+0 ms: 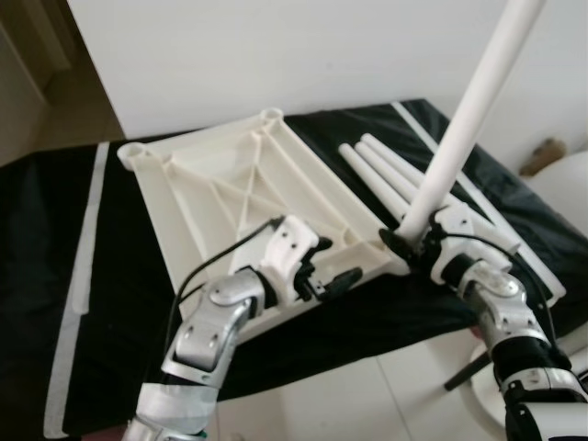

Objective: Building children table

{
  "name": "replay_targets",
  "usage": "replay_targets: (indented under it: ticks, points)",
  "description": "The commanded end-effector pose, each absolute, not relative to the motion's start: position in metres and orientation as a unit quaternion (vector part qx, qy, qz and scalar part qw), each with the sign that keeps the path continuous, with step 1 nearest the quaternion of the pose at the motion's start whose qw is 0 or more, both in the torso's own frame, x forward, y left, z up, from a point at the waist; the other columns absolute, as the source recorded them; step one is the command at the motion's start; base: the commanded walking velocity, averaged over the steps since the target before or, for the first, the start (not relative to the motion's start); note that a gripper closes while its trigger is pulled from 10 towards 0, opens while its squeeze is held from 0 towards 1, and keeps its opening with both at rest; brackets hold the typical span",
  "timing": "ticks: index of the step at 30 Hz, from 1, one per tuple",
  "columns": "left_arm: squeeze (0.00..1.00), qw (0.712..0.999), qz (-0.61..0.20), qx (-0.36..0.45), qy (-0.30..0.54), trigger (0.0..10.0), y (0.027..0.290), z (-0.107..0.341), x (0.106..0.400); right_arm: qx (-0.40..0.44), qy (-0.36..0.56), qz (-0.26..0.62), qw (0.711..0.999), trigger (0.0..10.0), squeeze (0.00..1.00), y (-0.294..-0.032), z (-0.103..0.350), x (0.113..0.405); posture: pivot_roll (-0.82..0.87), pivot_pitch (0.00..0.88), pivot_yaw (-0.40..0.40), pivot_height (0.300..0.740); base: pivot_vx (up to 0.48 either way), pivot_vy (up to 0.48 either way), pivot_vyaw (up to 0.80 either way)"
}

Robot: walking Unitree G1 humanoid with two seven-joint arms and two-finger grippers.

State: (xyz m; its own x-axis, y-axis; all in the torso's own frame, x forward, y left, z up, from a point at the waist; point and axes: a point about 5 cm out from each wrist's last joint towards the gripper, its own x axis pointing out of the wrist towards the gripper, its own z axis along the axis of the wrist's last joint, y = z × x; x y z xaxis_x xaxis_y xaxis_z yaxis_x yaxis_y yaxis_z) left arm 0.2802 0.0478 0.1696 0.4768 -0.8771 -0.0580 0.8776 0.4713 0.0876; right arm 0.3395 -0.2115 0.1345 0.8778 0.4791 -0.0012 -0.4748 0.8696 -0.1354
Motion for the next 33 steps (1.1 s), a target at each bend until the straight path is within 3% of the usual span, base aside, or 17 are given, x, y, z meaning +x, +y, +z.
replay_targets:
  ticks: [1, 12, 18, 20, 24, 27, 33]
  points:
    - [0.00, 0.882, -0.470, 0.048, 0.006, 10.0, 0.052, 0.168, 0.283, -0.035, 0.014, 0.221, 0.975, 10.0, 0.00, -0.213, 0.118, 0.336, -0.05, 0.063, 0.040, 0.740, 0.000, 0.000, 0.00]
    - [0.00, 0.881, -0.471, 0.047, 0.006, 10.0, 0.049, 0.168, 0.281, 0.013, 0.000, 0.108, 0.994, 10.0, 0.00, -0.190, 0.121, 0.336, -0.05, 0.055, 0.026, 0.740, 0.000, 0.000, 0.00]
    - [0.00, 0.881, -0.470, 0.046, 0.006, 10.0, 0.049, 0.166, 0.280, 0.036, 0.032, -0.006, 0.999, 10.0, 0.00, -0.171, 0.115, 0.329, -0.04, 0.050, 0.008, 0.740, 0.000, 0.000, 0.00]
    - [0.00, 0.883, -0.467, 0.047, 0.006, 10.0, 0.050, 0.166, 0.280, 0.065, 0.034, -0.066, 0.995, 10.0, 0.00, -0.155, 0.116, 0.323, -0.03, 0.044, -0.001, 0.740, 0.000, 0.000, 0.00]
    - [0.00, 0.885, -0.464, 0.047, 0.006, 10.0, 0.051, 0.166, 0.279, 0.112, 0.021, -0.137, 0.984, 10.0, 0.00, -0.147, 0.122, 0.317, -0.03, 0.041, -0.006, 0.740, 0.000, 0.000, 0.00]
    - [0.00, 0.886, -0.462, 0.046, 0.008, 10.0, 0.053, 0.165, 0.278, 0.128, 0.008, -0.120, 0.984, 10.0, 0.00, -0.134, 0.129, 0.316, -0.03, 0.040, 0.003, 0.740, 0.000, 0.000, 0.00]
    - [0.00, 0.882, -0.469, 0.052, 0.011, 10.0, 0.054, 0.164, 0.277, 0.143, -0.038, -0.101, 0.984, 10.0, 0.00, -0.138, 0.143, 0.312, -0.03, 0.037, 0.003, 0.740, 0.000, 0.000, 0.00]
